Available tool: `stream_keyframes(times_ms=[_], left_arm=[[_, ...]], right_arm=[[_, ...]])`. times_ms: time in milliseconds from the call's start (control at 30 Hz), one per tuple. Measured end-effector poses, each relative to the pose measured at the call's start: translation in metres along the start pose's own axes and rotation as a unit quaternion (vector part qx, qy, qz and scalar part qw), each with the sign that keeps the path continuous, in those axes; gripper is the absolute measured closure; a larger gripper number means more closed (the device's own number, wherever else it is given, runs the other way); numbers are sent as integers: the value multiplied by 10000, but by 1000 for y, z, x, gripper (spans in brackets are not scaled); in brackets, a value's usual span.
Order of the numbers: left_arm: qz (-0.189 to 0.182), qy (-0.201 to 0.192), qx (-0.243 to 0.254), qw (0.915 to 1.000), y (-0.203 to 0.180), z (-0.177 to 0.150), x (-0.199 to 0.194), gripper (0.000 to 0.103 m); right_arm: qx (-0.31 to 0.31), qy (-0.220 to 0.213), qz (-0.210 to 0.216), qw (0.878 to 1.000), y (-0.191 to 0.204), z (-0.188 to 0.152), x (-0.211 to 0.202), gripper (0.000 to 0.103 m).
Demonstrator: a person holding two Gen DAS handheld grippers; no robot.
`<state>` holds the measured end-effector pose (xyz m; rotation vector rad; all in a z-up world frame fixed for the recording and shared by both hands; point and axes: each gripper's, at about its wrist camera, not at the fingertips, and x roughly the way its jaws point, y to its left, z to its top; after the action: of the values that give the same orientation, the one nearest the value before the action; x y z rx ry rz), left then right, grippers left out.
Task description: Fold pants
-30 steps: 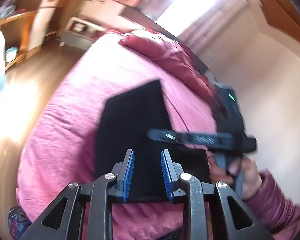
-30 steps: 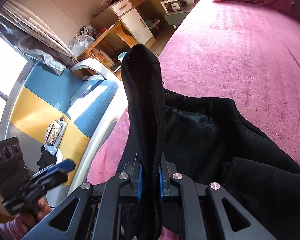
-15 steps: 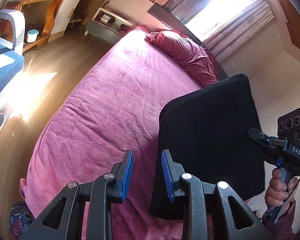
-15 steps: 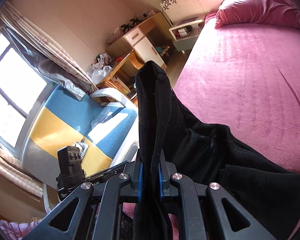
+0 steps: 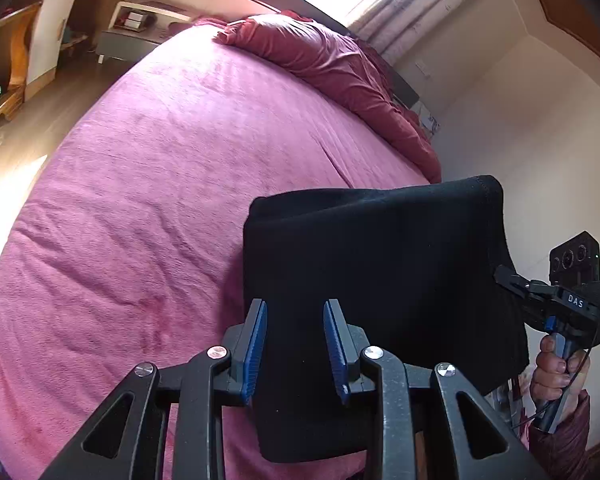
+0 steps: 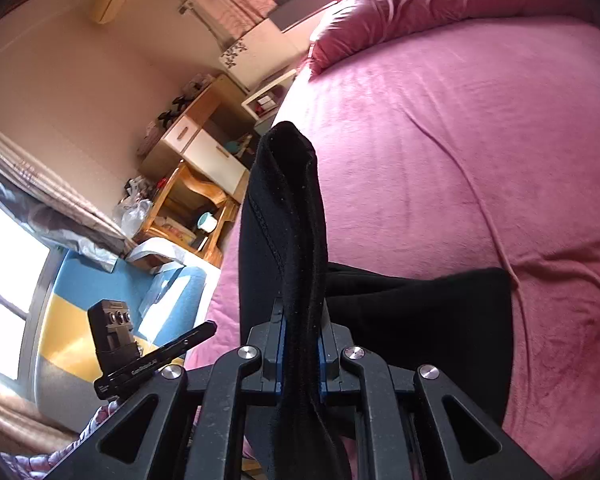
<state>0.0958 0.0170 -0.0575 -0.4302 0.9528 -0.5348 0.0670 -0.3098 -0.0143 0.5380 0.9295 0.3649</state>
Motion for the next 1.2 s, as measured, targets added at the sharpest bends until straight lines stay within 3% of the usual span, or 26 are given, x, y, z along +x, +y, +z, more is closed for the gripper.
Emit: stream_keyframes(times_ms=[233,433,600,733,900,967,1200], left_arm=[[-32,650,536,9964,-33,-22,44,73],[42,1148,837,9898,-45,-48,71,73],[241,1186,1125,9863,-56,-55,74,73],[68,1045,867,9907,-49,-49,62,73],[24,783,569,9953,-28,-47,33,71],[38,740,696,9948,-22,-51,18,68],[155,880,1778,9800,-24,-83,-16,49]], right_arm=[[989,44,-469,9940,-93,-25,2,91],[1459,168,-636,9871,-138,-50,20,91],[1742,-14,-449,9837,-142,-54,13,84],[1767,-277,-526,9825,-136,-61,-18,76],[1666,-290,-416,9847,-123,-85,-54,75],[1634,-251,-407,9854,-118,-94,-60,69],[1618,65,-671,9845,-110,-116,-43,69]])
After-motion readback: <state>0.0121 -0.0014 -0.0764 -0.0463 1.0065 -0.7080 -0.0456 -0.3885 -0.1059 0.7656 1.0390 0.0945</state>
